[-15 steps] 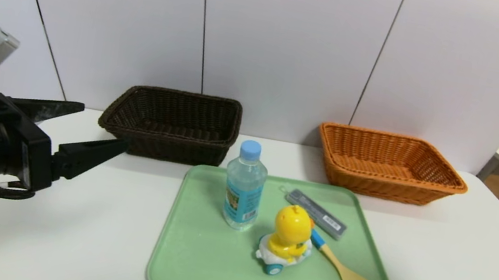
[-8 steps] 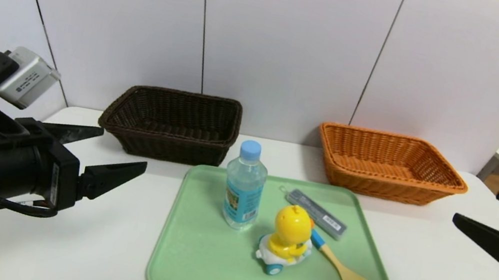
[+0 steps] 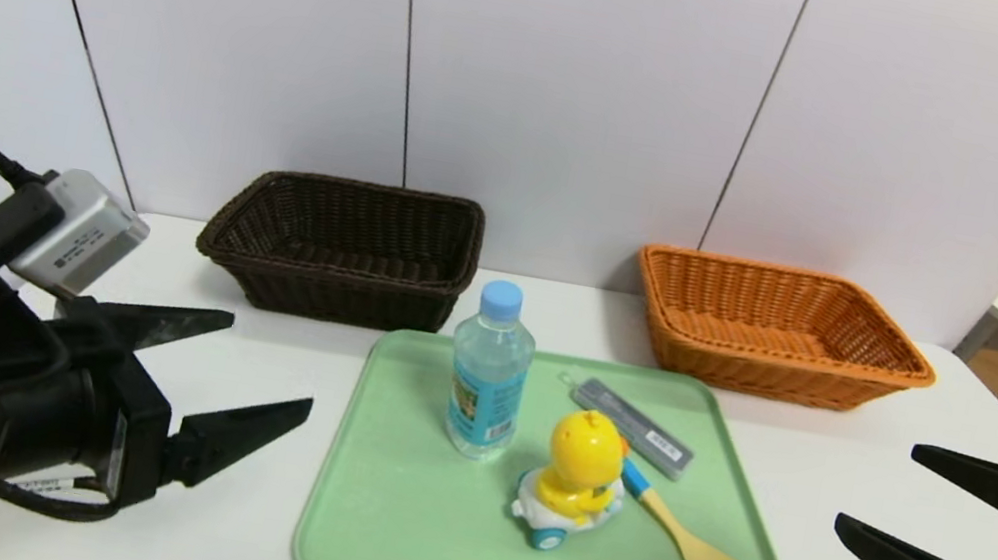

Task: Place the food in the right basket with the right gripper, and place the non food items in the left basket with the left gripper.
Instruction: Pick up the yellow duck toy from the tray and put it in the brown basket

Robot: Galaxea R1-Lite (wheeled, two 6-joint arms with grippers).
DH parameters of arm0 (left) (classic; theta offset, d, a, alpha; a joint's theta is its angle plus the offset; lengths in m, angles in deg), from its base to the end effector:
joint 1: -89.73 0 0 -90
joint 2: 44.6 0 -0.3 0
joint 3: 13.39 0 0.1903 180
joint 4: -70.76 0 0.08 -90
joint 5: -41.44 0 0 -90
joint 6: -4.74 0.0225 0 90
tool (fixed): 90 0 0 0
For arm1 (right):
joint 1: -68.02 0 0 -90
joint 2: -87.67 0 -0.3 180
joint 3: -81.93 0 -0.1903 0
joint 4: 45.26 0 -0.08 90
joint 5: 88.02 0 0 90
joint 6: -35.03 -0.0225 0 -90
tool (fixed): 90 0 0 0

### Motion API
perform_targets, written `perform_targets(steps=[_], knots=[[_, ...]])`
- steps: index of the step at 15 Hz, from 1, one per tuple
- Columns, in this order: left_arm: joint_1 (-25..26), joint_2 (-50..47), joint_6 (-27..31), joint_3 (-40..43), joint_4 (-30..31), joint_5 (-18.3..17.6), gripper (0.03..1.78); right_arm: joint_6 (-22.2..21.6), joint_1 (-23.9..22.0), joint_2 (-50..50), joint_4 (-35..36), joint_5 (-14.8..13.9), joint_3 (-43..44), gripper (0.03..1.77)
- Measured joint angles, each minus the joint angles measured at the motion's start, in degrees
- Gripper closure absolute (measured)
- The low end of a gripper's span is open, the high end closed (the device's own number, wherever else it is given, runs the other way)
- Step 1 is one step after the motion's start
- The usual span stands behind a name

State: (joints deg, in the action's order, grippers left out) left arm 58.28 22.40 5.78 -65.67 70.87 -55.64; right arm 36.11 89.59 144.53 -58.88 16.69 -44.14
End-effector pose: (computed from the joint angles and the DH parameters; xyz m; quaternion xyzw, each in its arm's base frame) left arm 0.1400 -0.0889 0.2020 0.0353 0.1213 -0.3284 0.9361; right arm 0.1128 0.0508 0.2125 -0.0175 0.1408 0.3094 0.9403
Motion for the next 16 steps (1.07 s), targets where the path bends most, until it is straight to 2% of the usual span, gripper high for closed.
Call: perform_targets(steps=[4, 8, 13, 16], knots=[[-9.0, 2.6, 0.0, 4.2, 10.2, -0.1, 0.12, -0.2, -0.4, -0.2, 0.0, -0.1, 0.3, 0.1], [-15.1, 10.1, -0.5, 4.6, 19.2, -0.2, 0.12, -0.3, -1.0, 0.1, 0.0, -0.2, 1.8, 0.1], [-18.7, 22.4, -0.7, 4.3, 34.1, -0.3, 0.12, -0.9, -1.7, 0.7, 0.0, -0.2, 3.6, 0.1], [-19.5, 28.5, -1.4, 4.8, 41.8, -0.7, 0.12, -1.0, -1.9, 1.6, 0.0, -1.5, 5.8, 0.1]])
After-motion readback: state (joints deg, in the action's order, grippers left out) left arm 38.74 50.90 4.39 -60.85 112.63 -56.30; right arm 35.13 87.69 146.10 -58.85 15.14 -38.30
